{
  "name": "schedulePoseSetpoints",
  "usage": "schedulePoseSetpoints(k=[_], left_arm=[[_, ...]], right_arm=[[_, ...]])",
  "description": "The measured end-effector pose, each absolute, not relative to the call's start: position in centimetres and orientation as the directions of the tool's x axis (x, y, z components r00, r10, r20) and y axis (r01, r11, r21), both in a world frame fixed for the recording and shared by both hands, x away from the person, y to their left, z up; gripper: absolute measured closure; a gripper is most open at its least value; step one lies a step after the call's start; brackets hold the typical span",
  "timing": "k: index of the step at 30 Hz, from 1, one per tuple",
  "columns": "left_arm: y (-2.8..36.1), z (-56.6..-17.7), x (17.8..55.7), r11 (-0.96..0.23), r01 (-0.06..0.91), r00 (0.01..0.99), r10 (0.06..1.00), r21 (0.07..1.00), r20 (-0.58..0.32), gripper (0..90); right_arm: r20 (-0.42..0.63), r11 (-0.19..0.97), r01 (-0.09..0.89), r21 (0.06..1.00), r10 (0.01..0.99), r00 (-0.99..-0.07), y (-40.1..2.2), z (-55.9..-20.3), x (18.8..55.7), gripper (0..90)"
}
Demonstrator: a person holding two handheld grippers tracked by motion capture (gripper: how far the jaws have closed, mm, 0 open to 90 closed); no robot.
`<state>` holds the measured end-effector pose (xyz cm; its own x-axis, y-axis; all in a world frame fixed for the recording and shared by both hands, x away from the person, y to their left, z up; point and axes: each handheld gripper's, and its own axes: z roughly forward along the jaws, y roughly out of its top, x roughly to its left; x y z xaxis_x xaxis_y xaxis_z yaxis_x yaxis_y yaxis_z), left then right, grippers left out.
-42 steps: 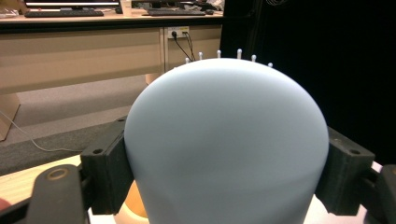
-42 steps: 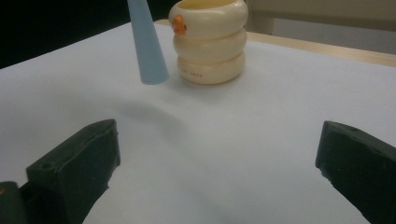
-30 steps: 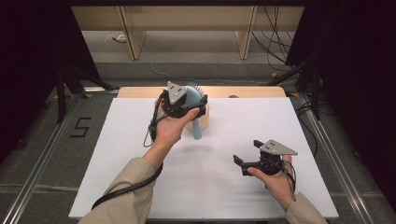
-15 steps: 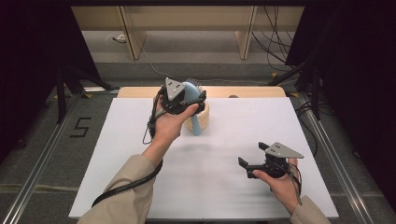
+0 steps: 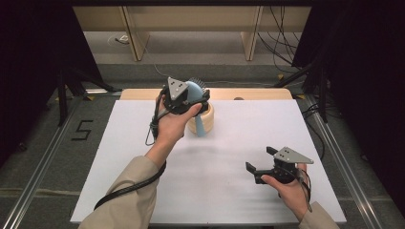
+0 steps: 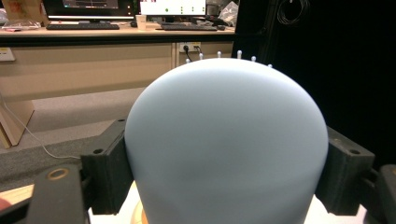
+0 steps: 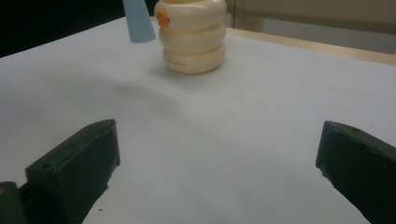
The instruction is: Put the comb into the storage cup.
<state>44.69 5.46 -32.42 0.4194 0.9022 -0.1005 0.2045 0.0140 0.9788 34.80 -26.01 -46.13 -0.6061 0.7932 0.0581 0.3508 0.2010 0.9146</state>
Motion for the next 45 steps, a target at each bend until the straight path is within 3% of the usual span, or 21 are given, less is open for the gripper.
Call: schedulePoseSetpoints(k=[45], left_arm=[[6.0,-31.0,45.5,0.021,0.178,0.408,0.908,0.984,-0.093,19.6]], right_arm=[[0.077,0.189,0.355,0.915,0.785,-0.615,-26.3,-46.4,34.8,0.6]])
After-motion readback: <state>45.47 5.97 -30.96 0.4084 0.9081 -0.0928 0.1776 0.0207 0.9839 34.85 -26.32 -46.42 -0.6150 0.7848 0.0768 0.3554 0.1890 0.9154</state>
